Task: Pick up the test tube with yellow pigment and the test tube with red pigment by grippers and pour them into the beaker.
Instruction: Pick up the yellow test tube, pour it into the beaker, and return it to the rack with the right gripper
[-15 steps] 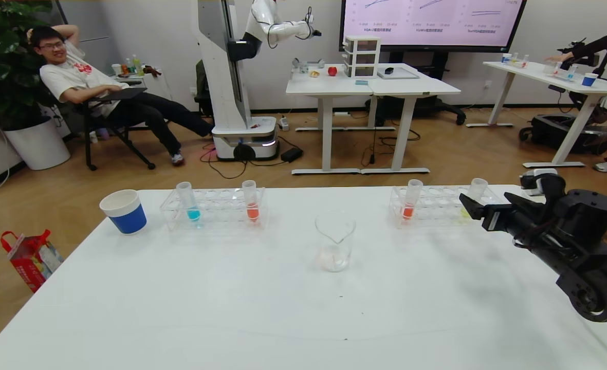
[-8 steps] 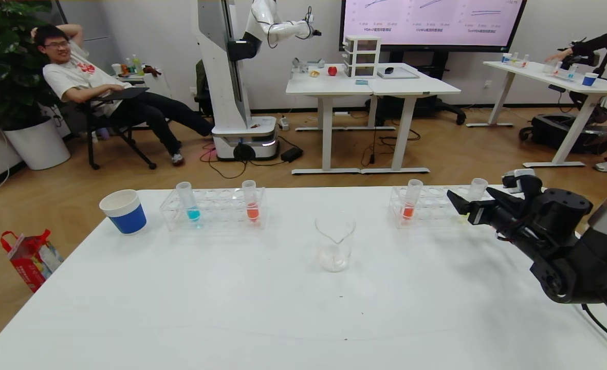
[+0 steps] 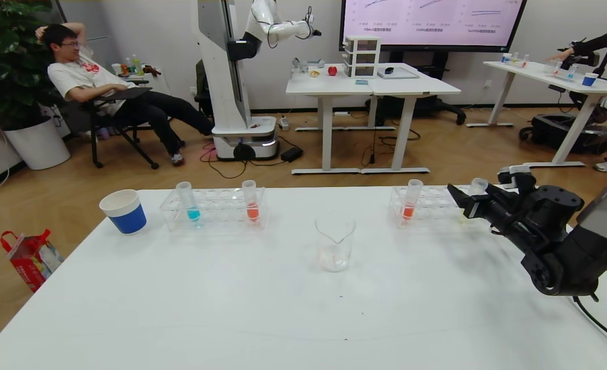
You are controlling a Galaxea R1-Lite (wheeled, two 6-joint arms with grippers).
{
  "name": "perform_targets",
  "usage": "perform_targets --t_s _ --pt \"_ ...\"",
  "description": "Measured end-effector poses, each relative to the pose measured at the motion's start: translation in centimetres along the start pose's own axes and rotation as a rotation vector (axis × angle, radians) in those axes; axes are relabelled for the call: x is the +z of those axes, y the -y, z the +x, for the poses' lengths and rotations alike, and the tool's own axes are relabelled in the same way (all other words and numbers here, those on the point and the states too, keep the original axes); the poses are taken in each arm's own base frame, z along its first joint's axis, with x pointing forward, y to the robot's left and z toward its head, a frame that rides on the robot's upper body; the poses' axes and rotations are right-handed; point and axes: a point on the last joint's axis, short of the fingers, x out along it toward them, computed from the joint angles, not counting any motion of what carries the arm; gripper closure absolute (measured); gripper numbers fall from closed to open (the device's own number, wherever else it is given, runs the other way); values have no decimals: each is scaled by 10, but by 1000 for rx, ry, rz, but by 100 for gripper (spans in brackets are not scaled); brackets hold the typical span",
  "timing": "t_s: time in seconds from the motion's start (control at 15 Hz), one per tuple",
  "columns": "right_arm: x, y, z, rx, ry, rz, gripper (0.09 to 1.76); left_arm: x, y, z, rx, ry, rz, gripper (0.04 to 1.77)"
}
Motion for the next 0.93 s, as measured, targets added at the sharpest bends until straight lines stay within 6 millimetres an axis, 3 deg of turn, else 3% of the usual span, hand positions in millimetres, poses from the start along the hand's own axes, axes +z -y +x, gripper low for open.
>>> perform_targets --t_s 0.13,0.2,0.27,0.33,0.47,0.67,0.93 --pt "1 1 0 -5 6 -1 123 0 0 0 0 0 0 6" --pt "1 2 0 -6 7 -2 146 0 0 0 0 0 0 6" --pt "1 1 0 -5 7 -4 143 0 0 0 0 0 0 6" --pt "0 0 0 -3 3 -2 122 0 0 0 0 0 0 6" --pt "2 0 -1 -3 13 -5 134 0 0 0 0 0 0 6" --pt "9 -1 -2 -2 31 -14 134 0 0 0 0 0 0 6" --pt "39 -2 -4 1 58 -51 134 0 0 0 0 0 0 6"
